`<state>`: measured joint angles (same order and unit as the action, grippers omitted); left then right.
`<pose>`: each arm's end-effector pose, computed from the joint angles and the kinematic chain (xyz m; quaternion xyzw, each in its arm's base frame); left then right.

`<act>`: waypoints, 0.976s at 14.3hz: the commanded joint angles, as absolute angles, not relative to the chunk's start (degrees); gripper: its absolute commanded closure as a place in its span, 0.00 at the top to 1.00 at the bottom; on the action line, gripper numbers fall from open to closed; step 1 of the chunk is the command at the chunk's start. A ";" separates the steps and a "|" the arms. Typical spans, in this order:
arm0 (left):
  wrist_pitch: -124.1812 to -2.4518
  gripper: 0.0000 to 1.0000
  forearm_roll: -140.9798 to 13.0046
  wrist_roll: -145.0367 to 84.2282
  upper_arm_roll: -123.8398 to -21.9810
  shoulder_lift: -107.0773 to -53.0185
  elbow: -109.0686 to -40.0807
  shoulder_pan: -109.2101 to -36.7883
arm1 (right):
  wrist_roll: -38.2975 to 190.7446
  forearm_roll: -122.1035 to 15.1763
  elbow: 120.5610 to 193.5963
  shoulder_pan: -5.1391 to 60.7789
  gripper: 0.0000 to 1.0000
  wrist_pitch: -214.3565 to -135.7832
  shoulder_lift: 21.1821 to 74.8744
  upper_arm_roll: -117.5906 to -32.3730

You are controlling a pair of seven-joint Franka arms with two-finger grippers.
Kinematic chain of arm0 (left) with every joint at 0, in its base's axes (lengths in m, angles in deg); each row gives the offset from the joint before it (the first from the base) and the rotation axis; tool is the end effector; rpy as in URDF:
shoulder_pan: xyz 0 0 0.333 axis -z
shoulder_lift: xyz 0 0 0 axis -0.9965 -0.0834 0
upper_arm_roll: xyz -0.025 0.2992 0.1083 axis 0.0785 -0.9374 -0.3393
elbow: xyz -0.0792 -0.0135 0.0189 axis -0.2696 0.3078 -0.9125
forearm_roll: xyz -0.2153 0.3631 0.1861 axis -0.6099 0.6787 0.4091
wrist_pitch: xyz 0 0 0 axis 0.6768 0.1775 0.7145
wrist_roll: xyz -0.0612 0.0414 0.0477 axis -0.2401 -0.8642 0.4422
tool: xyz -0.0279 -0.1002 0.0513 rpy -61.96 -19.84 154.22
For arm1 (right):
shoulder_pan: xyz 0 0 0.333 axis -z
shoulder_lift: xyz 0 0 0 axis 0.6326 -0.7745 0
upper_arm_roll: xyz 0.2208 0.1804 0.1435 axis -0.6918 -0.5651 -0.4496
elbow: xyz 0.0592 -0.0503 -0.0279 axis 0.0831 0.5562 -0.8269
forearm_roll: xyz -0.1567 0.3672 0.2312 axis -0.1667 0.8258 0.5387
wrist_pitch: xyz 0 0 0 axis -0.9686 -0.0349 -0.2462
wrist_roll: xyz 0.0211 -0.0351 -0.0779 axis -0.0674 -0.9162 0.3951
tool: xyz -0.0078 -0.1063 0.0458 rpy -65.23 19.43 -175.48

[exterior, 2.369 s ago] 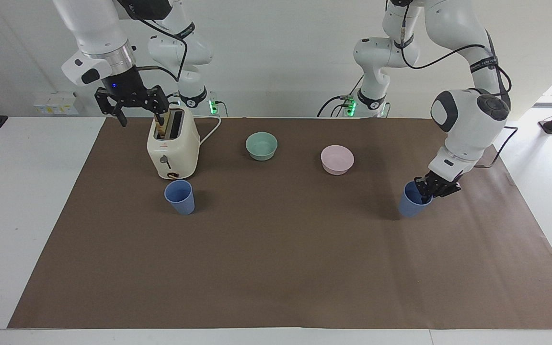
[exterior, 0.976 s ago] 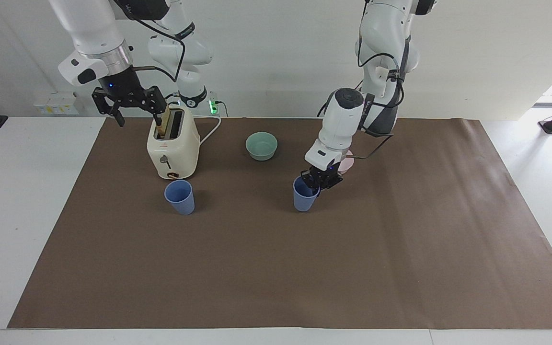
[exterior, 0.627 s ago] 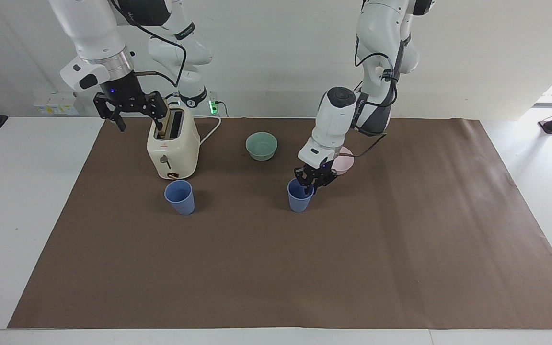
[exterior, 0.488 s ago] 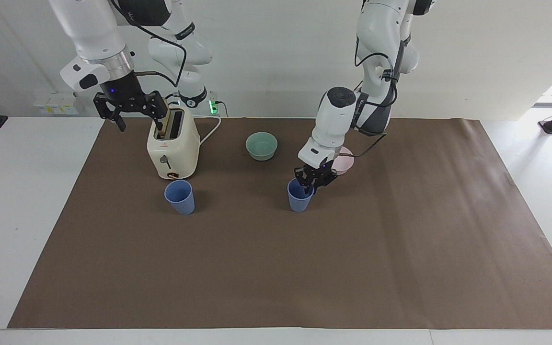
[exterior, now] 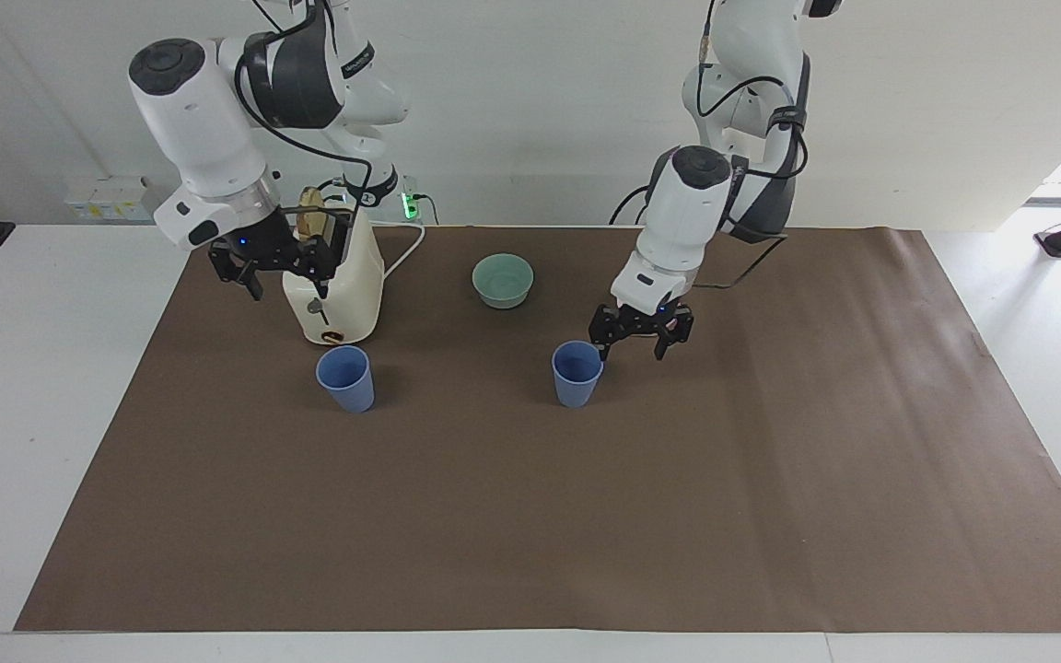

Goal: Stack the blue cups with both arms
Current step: 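Release the cup with the left gripper while the right gripper grasps the other cup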

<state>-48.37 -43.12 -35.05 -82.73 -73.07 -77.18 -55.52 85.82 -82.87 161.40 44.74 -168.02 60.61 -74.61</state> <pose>0.5970 -0.2568 0.4317 0.9967 -0.0063 0.0592 0.0559 0.6386 0.0158 0.4503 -0.9999 0.0051 0.0027 0.0124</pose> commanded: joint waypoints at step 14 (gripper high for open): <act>-21.27 1.00 -39.64 -7.23 -82.27 -69.90 -59.25 -77.57 | 84.48 -83.00 170.48 45.92 0.81 -182.72 54.67 -74.90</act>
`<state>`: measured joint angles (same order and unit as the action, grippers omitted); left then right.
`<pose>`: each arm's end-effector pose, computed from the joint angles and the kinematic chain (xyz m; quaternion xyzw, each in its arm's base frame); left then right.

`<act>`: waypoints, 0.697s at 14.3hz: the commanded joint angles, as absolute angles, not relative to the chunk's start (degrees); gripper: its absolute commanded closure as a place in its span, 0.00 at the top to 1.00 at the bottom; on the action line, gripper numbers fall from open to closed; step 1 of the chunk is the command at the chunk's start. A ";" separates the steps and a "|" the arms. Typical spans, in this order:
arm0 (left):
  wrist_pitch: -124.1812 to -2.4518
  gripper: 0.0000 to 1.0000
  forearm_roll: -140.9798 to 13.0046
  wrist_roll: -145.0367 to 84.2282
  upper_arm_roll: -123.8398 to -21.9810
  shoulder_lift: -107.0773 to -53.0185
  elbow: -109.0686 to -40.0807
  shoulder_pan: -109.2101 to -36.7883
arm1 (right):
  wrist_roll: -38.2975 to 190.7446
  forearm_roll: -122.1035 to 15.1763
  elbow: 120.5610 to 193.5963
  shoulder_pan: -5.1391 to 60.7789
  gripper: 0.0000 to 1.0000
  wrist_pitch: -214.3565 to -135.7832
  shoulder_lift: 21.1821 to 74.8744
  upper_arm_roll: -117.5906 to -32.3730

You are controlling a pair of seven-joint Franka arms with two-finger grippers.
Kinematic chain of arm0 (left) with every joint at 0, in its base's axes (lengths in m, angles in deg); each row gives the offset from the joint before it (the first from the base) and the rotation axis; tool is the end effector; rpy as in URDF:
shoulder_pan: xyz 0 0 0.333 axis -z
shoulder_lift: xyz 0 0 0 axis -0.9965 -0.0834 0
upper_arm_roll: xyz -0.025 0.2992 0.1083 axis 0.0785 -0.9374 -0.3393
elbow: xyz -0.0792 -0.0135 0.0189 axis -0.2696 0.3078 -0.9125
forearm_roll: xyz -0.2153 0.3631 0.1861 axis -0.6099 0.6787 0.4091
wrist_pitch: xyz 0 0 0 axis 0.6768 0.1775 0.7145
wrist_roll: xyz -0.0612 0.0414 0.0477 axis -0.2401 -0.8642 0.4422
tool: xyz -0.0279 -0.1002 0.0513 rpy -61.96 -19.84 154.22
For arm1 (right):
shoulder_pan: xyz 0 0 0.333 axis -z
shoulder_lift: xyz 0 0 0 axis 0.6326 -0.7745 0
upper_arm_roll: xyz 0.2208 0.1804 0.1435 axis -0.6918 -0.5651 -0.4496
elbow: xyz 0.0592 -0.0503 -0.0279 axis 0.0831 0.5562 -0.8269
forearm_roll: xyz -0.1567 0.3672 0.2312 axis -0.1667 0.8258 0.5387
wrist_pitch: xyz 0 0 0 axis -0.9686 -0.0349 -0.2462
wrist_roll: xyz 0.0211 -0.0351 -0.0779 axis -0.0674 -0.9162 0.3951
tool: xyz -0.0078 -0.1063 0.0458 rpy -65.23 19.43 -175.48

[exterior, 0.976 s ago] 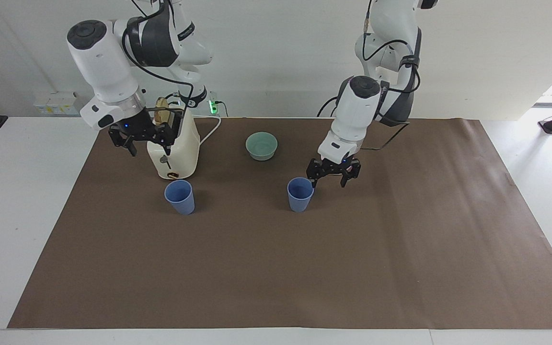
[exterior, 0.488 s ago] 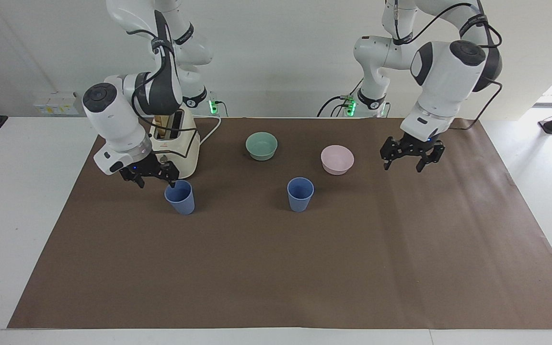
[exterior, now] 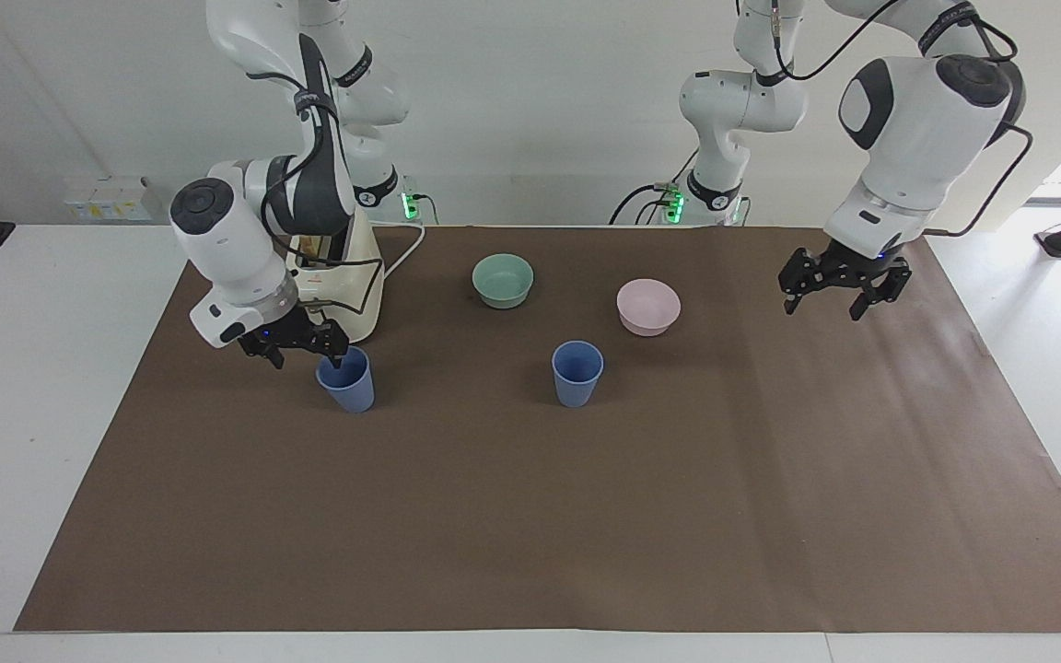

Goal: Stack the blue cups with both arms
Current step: 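Release the cup with the left gripper while the right gripper grasps the other cup, then lift the blue cup with the right gripper toward the center cup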

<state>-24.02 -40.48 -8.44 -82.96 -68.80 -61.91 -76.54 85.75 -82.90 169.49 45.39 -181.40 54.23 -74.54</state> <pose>0.6297 -0.0204 0.5855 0.9969 -0.0693 0.0340 0.0149 0.6362 0.0070 0.3254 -0.9997 0.0134 0.0118 0.0173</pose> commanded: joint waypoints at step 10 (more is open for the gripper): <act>-14.58 1.00 -39.47 -7.31 -82.27 -69.20 -56.96 -78.80 | 85.37 -83.00 168.21 44.17 0.00 -181.31 55.11 -75.42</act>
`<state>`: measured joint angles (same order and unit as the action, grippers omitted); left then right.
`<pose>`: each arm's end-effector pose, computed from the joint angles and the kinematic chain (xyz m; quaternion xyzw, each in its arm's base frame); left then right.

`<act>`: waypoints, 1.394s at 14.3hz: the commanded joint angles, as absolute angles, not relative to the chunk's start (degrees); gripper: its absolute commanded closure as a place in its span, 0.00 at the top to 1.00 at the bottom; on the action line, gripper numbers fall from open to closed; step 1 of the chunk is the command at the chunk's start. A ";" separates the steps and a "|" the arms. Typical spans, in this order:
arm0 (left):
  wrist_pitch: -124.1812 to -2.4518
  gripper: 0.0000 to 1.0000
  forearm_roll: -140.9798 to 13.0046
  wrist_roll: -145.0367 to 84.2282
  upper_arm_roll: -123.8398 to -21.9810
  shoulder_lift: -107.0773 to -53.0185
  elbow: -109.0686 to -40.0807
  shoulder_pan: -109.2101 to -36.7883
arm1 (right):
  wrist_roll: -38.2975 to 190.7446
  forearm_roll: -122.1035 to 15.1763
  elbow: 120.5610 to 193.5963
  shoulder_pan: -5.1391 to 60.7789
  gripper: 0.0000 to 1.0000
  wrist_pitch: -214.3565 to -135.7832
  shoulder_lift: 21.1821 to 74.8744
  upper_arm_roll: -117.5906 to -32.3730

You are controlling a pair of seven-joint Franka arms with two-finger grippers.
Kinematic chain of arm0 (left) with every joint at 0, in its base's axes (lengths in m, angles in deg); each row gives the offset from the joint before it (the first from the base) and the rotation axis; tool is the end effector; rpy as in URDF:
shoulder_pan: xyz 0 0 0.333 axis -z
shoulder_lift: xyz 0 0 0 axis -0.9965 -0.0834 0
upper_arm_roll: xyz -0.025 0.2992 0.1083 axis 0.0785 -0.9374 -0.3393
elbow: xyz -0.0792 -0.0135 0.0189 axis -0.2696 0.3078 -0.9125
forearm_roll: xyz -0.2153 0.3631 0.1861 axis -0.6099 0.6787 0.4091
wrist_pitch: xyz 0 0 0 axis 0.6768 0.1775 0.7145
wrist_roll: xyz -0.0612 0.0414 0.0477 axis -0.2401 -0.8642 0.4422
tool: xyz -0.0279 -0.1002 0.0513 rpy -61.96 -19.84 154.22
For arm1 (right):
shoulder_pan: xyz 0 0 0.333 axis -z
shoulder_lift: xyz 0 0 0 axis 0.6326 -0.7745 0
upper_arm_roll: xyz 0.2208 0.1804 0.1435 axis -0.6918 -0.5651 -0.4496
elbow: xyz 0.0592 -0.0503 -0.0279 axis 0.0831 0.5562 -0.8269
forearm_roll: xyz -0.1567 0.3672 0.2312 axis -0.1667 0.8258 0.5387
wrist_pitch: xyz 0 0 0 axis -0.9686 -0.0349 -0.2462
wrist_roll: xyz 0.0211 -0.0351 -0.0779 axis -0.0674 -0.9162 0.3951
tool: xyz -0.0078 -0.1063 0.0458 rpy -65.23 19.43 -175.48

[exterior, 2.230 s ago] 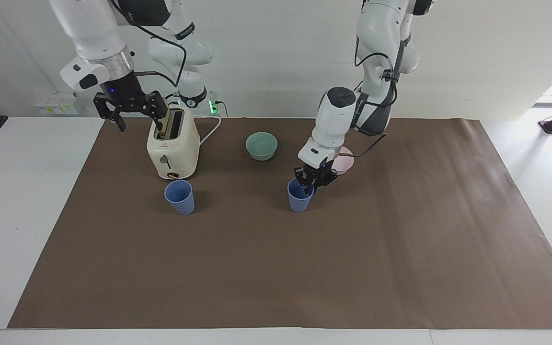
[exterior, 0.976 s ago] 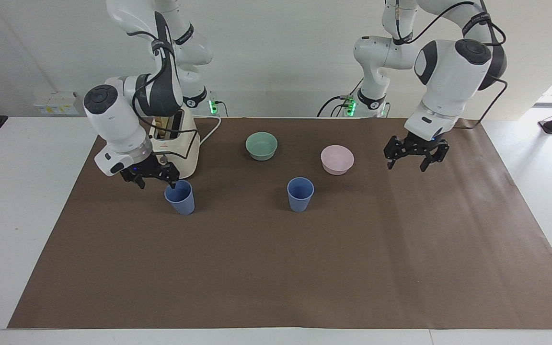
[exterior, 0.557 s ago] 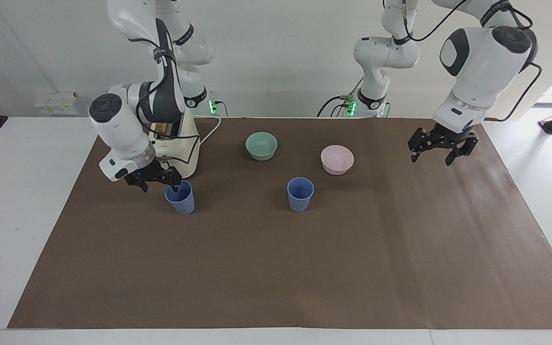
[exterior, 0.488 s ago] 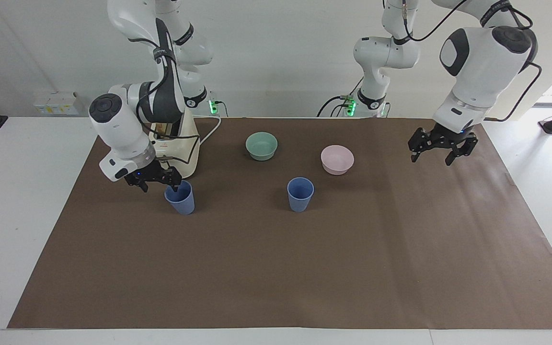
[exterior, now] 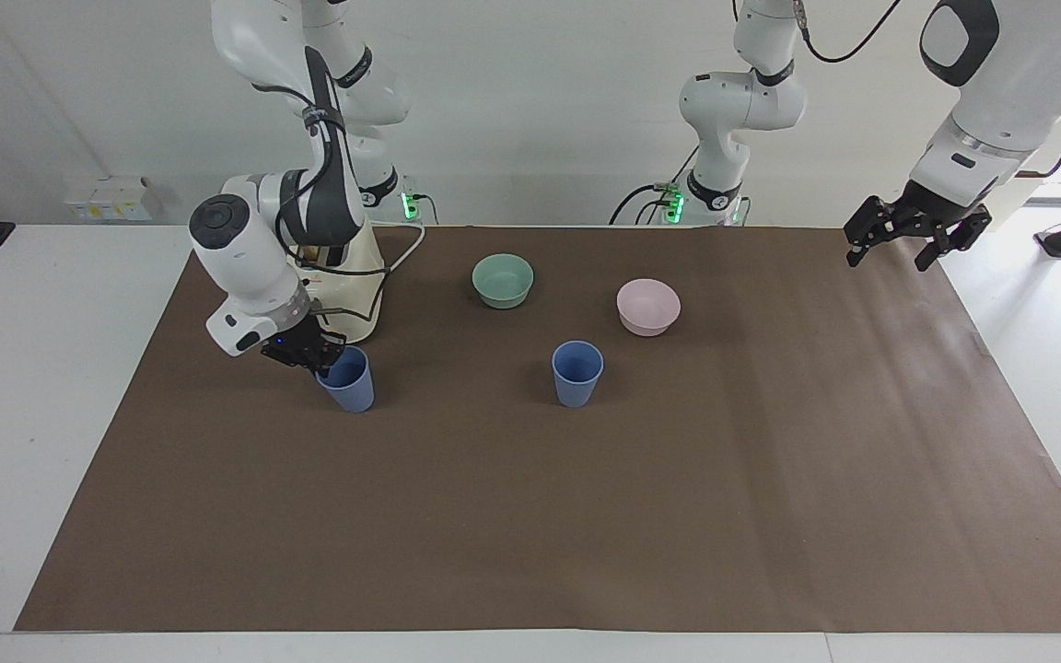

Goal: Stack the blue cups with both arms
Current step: 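Lift the blue cup with the right gripper toward the center cup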

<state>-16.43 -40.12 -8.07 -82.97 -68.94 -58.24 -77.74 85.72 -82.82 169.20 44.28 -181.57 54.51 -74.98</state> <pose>0.6193 -0.0067 0.6070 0.9979 -0.0637 -0.0013 0.0133 0.6377 0.0242 0.3314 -0.9998 0.0001 0.0056 0.0183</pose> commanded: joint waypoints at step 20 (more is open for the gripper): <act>-15.37 1.00 -39.55 -7.67 -82.18 -69.20 -56.96 -78.71 | 125.96 -83.17 134.45 15.87 0.00 -160.74 46.94 -76.74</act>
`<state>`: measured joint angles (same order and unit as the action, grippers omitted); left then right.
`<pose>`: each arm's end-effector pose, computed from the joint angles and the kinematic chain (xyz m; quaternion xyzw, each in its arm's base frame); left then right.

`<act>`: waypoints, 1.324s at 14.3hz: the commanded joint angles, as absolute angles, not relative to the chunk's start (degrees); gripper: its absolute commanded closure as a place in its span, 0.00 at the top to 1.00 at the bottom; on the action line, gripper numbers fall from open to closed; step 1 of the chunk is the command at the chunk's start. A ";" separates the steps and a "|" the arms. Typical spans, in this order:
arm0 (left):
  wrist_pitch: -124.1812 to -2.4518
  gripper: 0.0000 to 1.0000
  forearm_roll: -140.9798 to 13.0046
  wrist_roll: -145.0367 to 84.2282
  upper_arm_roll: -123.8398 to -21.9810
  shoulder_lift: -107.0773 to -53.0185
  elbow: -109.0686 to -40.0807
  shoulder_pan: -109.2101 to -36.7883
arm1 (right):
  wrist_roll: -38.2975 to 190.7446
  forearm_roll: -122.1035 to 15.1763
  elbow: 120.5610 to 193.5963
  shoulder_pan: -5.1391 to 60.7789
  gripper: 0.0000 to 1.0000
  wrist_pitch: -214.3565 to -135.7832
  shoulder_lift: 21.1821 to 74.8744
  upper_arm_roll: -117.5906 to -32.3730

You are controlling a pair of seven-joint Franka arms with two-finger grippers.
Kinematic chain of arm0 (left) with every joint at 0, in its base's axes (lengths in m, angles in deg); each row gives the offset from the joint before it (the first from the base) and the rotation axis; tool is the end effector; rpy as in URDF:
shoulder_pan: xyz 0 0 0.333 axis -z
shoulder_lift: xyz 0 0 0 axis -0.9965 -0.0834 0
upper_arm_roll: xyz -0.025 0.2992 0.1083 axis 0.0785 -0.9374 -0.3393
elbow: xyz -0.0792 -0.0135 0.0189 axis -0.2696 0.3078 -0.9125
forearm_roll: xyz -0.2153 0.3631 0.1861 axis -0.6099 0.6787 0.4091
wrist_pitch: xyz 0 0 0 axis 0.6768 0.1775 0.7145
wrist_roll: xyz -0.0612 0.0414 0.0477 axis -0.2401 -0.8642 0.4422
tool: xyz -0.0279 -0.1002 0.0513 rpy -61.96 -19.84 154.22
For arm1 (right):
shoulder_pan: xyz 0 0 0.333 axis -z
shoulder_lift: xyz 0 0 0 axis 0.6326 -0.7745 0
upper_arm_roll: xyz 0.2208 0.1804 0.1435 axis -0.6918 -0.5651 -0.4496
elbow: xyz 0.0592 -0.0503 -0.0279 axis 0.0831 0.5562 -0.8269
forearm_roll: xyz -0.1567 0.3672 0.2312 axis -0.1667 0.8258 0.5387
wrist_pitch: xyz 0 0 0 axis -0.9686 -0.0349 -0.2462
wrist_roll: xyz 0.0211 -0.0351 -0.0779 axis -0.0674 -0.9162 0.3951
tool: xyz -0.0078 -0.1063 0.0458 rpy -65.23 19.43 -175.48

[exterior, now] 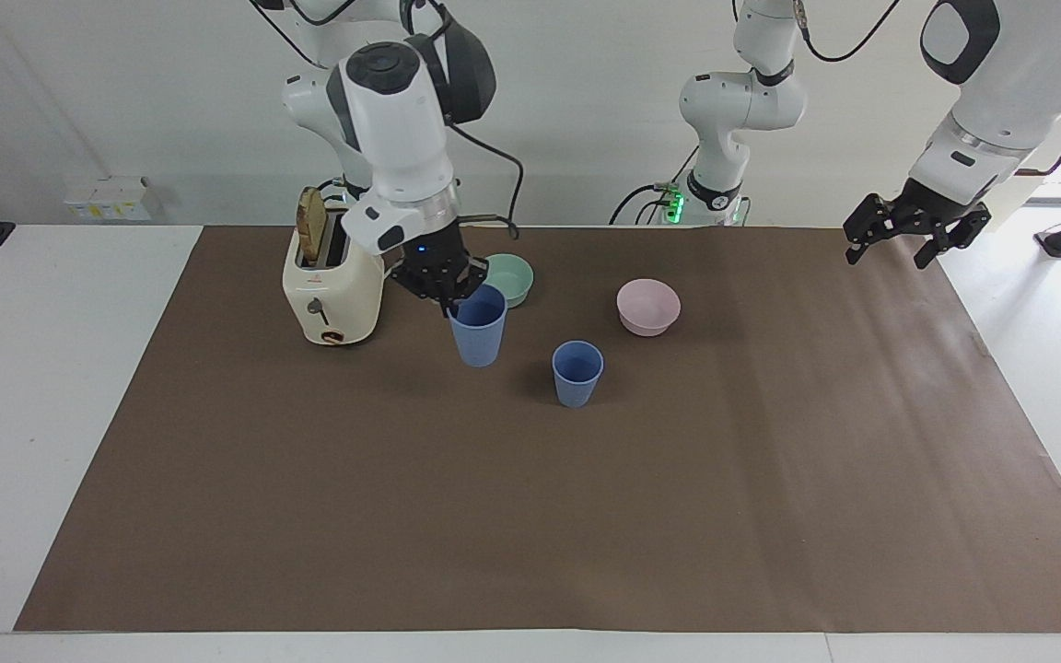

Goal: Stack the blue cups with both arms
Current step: 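Lower the held cup into the center blue cup with the right gripper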

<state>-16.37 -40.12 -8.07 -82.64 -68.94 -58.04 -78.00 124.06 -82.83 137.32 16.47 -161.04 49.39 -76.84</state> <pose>0.6193 -0.0075 0.6088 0.9978 -0.0643 -0.0001 0.0131 0.6130 0.3699 0.5398 -0.9956 0.0740 -0.0237 0.0531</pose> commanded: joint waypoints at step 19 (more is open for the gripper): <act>-15.37 1.00 -39.55 -7.75 -82.18 -69.20 -56.96 -78.71 | 128.78 -82.29 139.37 13.58 0.00 -169.62 41.31 -76.83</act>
<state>-16.37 -40.12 -8.07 -82.64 -68.94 -58.04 -78.00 127.79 -82.68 137.78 13.50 -167.68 41.65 -76.51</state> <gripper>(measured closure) 0.000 0.956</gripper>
